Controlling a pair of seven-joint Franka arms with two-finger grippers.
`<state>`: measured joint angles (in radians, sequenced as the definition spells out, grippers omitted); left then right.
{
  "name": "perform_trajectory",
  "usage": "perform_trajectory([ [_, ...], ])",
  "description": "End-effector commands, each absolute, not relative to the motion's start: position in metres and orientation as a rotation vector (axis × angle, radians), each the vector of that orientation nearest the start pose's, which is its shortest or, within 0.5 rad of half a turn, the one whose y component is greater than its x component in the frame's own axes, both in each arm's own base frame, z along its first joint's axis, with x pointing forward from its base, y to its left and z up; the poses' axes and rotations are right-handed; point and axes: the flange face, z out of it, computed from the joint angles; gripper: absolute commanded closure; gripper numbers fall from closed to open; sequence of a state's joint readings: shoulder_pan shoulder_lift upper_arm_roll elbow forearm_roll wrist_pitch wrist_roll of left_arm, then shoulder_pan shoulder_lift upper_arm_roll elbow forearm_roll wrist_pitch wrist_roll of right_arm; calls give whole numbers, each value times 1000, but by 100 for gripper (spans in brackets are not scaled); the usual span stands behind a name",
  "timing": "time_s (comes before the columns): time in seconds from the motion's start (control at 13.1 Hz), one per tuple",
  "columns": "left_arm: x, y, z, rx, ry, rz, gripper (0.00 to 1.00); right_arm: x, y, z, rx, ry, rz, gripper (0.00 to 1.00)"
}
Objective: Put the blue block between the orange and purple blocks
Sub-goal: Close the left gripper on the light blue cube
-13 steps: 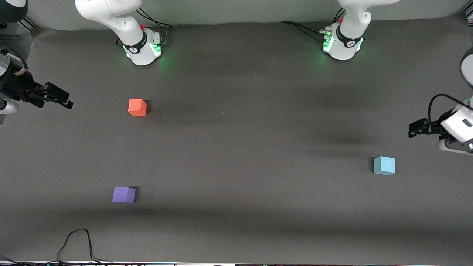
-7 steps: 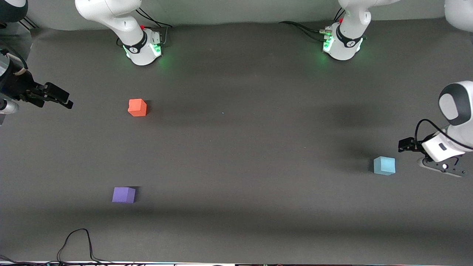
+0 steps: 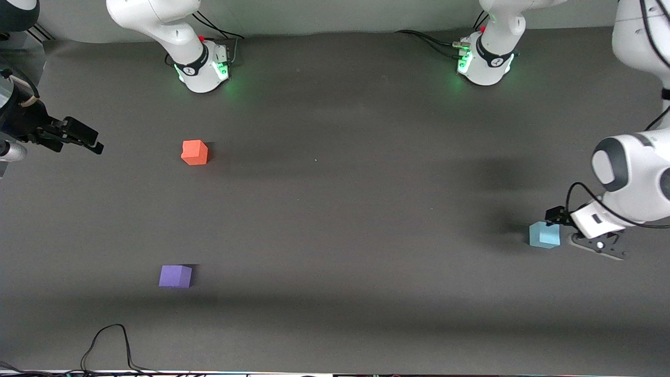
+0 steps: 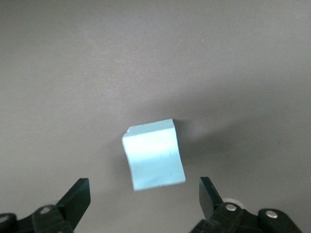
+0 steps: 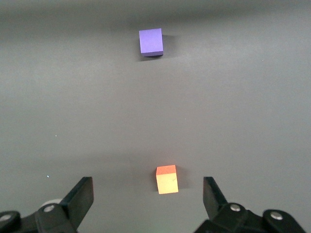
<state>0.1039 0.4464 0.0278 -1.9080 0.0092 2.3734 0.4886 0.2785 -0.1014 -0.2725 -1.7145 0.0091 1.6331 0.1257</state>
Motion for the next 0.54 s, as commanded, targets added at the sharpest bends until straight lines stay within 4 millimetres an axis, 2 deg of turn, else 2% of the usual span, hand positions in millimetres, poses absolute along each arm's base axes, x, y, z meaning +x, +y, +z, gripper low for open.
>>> perform_trajectory([
  [0.0, 614, 81, 227, -3051, 587, -41, 0, 527, -4, 618, -3097, 194, -21, 0],
  [0.15, 617, 83, 206, -3045, 579, -79, 0, 527, -4, 618, -3097, 194, -21, 0],
  [0.23, 619, 84, 202, -3046, 570, -97, 0, 527, -4, 618, -3097, 194, -21, 0],
  [0.46, 634, 81, 208, -3050, 523, -143, 0, 527, -4, 618, -3097, 194, -21, 0],
])
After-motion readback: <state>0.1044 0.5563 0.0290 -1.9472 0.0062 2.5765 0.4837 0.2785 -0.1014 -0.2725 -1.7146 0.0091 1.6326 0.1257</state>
